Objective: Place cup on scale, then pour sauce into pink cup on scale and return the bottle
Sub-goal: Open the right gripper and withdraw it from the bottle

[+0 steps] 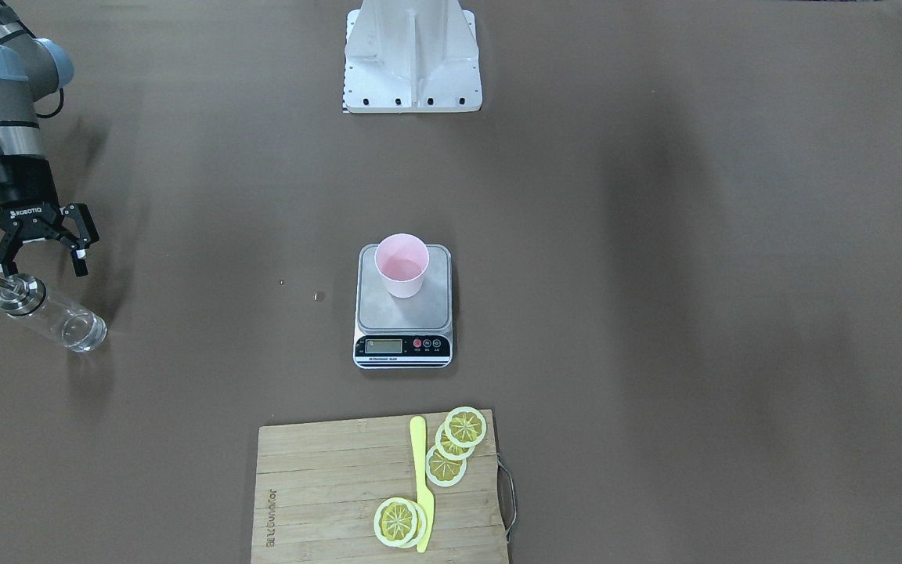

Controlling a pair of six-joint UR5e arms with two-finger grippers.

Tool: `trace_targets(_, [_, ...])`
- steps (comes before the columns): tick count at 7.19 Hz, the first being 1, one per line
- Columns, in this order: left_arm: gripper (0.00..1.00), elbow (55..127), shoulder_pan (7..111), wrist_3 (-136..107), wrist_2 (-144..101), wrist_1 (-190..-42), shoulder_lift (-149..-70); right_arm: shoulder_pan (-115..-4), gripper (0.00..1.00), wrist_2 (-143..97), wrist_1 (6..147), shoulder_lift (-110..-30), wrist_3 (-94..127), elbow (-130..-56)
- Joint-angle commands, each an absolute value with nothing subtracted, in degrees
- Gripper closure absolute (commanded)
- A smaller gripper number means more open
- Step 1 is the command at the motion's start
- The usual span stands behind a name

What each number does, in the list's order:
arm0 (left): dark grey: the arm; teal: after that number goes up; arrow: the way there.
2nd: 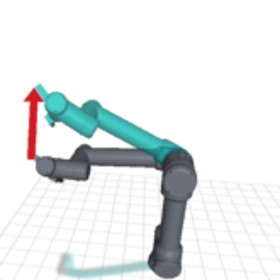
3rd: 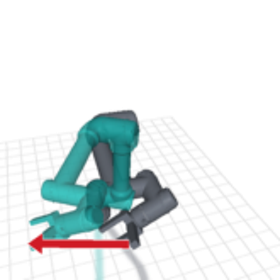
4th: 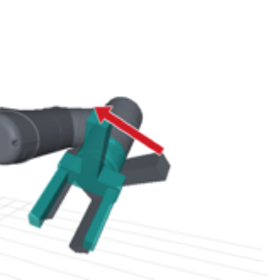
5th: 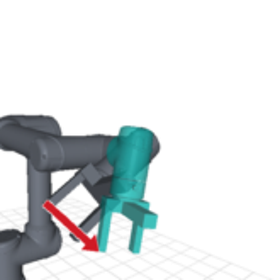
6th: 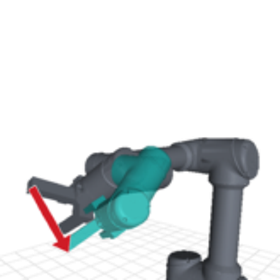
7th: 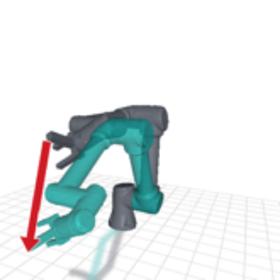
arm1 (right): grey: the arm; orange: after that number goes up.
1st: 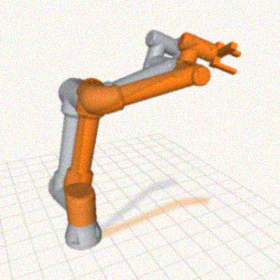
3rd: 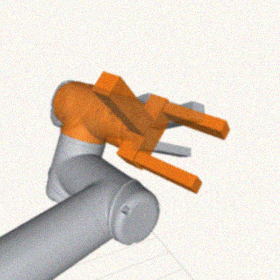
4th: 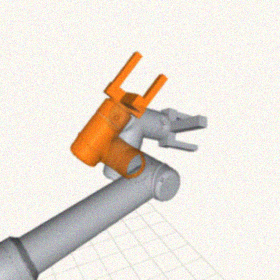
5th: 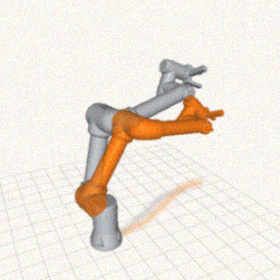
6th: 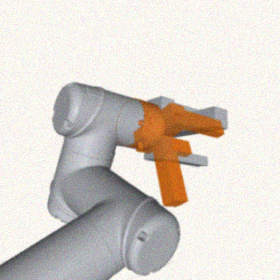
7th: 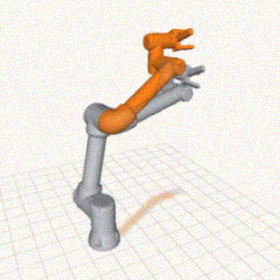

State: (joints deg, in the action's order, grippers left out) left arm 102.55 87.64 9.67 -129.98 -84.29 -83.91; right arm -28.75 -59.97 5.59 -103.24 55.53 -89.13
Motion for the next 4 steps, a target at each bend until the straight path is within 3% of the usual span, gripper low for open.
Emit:
trace_targets(1, [0.01,102.7,87.6,9.6,-130.0,-84.3,-83.9,-29.2,0.0,-62.8,5.4,-105.4,55.5,-89.7])
trace_targets(4, [0.01,102.7,87.6,9.6,-130.0,-84.3,-84.5,-47.5,0.0,-88.3,6.1,-106.1,53.5,-86.6])
